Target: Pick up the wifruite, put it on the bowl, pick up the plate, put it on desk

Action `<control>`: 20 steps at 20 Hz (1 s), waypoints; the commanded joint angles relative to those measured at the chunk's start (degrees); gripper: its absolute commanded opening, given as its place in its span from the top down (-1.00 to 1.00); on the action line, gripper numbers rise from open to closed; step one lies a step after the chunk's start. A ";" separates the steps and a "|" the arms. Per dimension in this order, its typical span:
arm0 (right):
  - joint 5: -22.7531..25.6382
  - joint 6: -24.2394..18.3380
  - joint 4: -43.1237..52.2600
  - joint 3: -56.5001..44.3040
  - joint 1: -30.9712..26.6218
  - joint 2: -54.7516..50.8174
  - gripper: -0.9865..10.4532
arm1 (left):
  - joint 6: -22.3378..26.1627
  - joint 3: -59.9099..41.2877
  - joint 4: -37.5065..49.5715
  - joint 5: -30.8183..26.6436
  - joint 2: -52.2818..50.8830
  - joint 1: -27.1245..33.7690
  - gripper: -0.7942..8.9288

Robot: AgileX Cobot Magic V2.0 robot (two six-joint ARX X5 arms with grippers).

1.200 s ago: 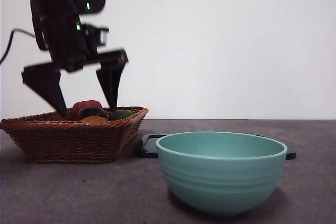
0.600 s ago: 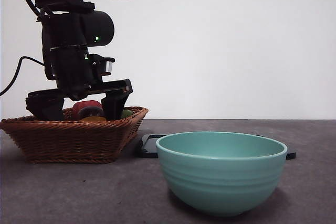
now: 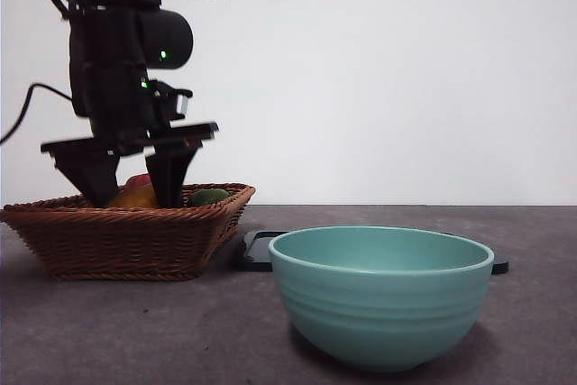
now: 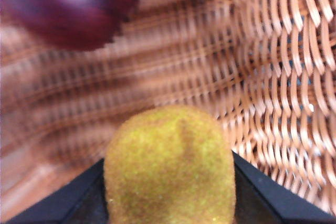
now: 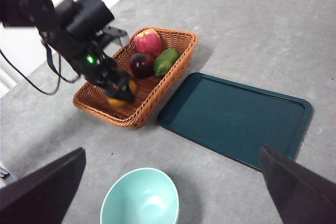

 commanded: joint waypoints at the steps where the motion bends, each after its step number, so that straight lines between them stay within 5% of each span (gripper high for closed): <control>1: 0.02 -0.33 0.59 1.22 0.24 0.22 -0.16 | 0.11 3.63 -3.67 -0.13 0.04 0.04 0.34; 13: -0.66 -0.07 -3.41 1.25 0.24 -2.54 -0.16 | 1.11 3.87 -12.72 1.16 -23.69 -6.93 0.34; 20: -0.59 0.11 -15.02 1.22 0.24 -12.81 -0.16 | -7.96 3.34 -18.93 1.07 -26.27 -18.43 0.34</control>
